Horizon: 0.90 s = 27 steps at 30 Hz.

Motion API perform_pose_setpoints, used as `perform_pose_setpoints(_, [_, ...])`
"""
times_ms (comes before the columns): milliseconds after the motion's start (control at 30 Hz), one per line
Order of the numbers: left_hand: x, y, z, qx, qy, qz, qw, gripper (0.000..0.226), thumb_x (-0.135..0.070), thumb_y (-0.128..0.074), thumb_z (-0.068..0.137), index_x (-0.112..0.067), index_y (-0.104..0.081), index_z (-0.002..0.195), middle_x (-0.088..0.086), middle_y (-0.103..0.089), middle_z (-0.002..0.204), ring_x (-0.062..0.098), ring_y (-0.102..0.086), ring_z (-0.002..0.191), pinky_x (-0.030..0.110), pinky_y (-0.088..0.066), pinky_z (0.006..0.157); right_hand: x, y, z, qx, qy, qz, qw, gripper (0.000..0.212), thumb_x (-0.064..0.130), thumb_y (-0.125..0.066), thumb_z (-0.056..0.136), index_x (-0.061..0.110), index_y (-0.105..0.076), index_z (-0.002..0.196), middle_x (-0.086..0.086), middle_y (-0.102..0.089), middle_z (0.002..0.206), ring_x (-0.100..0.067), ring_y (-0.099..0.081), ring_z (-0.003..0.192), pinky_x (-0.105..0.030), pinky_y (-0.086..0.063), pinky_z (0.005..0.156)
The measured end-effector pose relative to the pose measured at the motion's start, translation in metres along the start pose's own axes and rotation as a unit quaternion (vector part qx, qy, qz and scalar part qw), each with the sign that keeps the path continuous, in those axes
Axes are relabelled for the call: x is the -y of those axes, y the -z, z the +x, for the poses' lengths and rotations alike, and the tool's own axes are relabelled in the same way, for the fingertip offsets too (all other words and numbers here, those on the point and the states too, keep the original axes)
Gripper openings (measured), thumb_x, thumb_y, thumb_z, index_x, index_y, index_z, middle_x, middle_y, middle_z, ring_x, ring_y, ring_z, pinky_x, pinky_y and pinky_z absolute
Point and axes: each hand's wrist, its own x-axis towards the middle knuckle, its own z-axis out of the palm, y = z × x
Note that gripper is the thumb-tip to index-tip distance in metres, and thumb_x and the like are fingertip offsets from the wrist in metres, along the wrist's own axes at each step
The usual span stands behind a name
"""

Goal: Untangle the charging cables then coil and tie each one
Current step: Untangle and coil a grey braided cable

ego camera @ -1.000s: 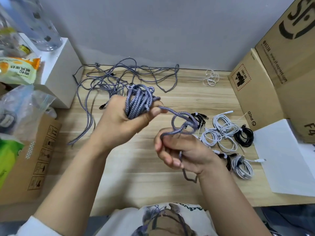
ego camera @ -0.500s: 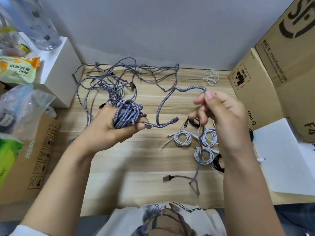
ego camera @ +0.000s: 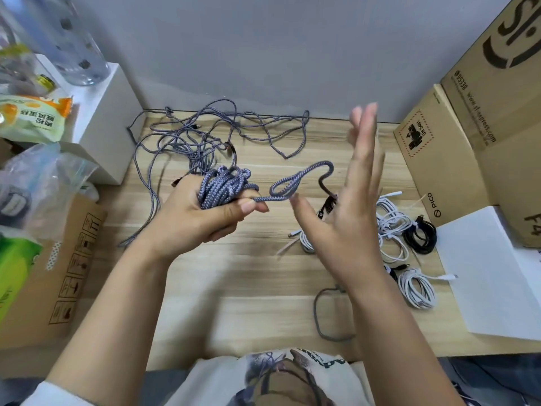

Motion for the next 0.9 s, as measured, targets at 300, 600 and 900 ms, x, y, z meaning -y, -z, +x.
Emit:
perform_pose_setpoints(300, [-0.002, 0.01, -0.004, 0.083, -0.005, -0.03, 0.996, 0.017, -0.038, -0.077, 0.066, -0.025, -0.076, 0.077, -0.005, -0.055, 0.056, 0.004, -0.034, 0.034, 0.012, -0.026, 0.041, -0.009, 0.0, -0.004, -0.011, 0.157, 0.073, 0.985, 0.03, -0.012, -0.048, 0.088, 0.002, -0.069, 0.104, -0.006, -0.063, 0.09, -0.017, -0.06, 0.084, -0.032, -0.049, 0.07])
perform_pose_setpoints(600, [-0.003, -0.002, -0.002, 0.08, -0.064, -0.111, 0.989, 0.022, -0.045, -0.069, 0.075, -0.024, -0.074, 0.08, -0.01, -0.052, 0.045, 0.0, -0.034, 0.031, 0.016, -0.026, 0.042, -0.024, -0.02, -0.007, 0.173, 0.001, 0.014, 0.985, 0.021, 0.028, -0.062, 0.084, 0.024, -0.073, 0.101, 0.011, -0.056, 0.074, -0.011, -0.056, 0.07, -0.031, -0.047, 0.064])
perform_pose_setpoints(900, [0.002, -0.003, 0.006, -0.097, 0.038, -0.006, 0.995, 0.009, -0.017, -0.068, 0.079, -0.017, -0.07, 0.07, -0.006, -0.033, 0.04, 0.007, -0.027, 0.034, 0.022, -0.019, 0.042, 0.009, -0.007, -0.017, 0.203, -0.077, 0.233, 0.948, 0.074, 0.067, -0.042, 0.083, 0.002, -0.055, 0.051, 0.011, -0.051, 0.051, -0.003, -0.051, 0.051, -0.016, -0.036, 0.056])
